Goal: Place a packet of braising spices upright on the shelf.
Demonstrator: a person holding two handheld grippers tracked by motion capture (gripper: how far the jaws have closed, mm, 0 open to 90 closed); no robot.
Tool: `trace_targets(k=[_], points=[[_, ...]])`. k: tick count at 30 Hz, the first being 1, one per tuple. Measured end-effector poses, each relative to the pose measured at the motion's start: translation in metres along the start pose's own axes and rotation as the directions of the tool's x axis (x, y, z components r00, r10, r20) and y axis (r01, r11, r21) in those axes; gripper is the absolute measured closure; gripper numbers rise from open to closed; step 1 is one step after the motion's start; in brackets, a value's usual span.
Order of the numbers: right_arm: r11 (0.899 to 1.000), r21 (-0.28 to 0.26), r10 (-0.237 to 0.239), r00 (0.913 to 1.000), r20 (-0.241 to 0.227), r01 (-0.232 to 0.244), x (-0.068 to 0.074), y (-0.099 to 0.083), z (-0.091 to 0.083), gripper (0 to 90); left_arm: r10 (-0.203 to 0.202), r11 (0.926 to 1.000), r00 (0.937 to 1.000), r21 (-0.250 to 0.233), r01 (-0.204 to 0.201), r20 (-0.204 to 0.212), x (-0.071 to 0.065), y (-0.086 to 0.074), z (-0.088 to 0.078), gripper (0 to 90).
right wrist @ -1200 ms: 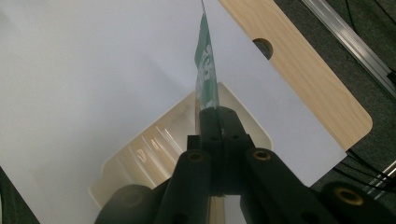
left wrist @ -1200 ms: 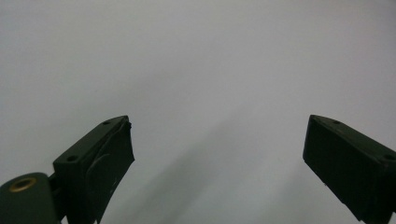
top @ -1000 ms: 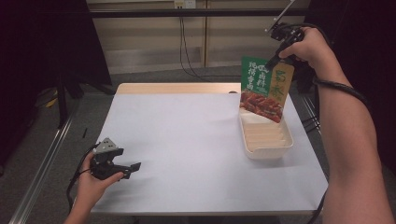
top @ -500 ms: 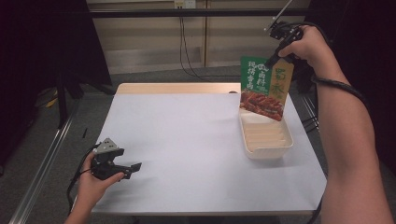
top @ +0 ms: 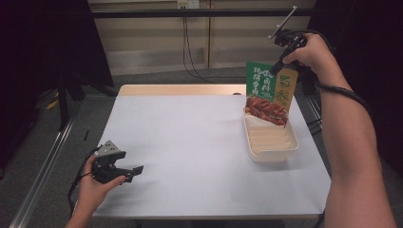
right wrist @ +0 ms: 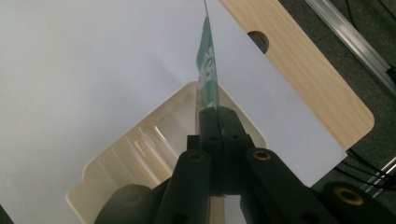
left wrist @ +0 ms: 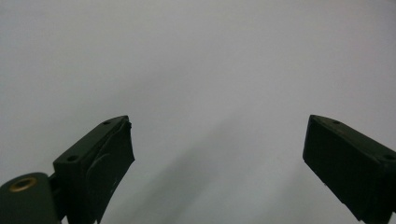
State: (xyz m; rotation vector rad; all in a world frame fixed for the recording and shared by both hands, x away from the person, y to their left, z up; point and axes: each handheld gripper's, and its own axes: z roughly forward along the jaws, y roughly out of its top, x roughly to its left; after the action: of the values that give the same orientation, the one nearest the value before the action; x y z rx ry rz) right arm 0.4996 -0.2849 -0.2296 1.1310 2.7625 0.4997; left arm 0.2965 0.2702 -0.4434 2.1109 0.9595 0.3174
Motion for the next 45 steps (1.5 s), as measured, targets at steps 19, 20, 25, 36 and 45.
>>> trace_targets(k=[19,20,25,36,45], points=[[0.988,-0.067,0.145,0.9885,0.043,-0.142,0.012,-0.016,0.004,46.2,0.004,1.0000,0.9999,-0.004,-0.004,0.011,-0.002,0.001,0.000,8.3],[0.988,-0.067,0.145,0.9885,0.043,-0.142,0.012,-0.016,0.004,46.2,0.004,1.0000,0.9999,-0.004,-0.004,0.011,-0.002,0.001,0.000,8.3],[0.987,-0.062,0.154,0.9870,0.047,-0.151,0.029,-0.011,0.002,31.4,0.006,1.0000,0.9998,-0.004,-0.006,0.017,-0.004,0.002,0.000,8.3],[0.990,-0.067,0.130,0.9904,0.047,-0.127,0.054,-0.003,-0.004,21.3,0.004,0.9999,0.9997,-0.014,-0.004,0.025,-0.006,0.003,-0.001,8.3],[0.991,-0.067,0.114,0.9933,0.018,-0.113,0.069,-0.004,0.003,16.1,0.001,0.9996,0.9995,-0.030,0.000,0.033,-0.006,0.003,-0.003,8.3]])
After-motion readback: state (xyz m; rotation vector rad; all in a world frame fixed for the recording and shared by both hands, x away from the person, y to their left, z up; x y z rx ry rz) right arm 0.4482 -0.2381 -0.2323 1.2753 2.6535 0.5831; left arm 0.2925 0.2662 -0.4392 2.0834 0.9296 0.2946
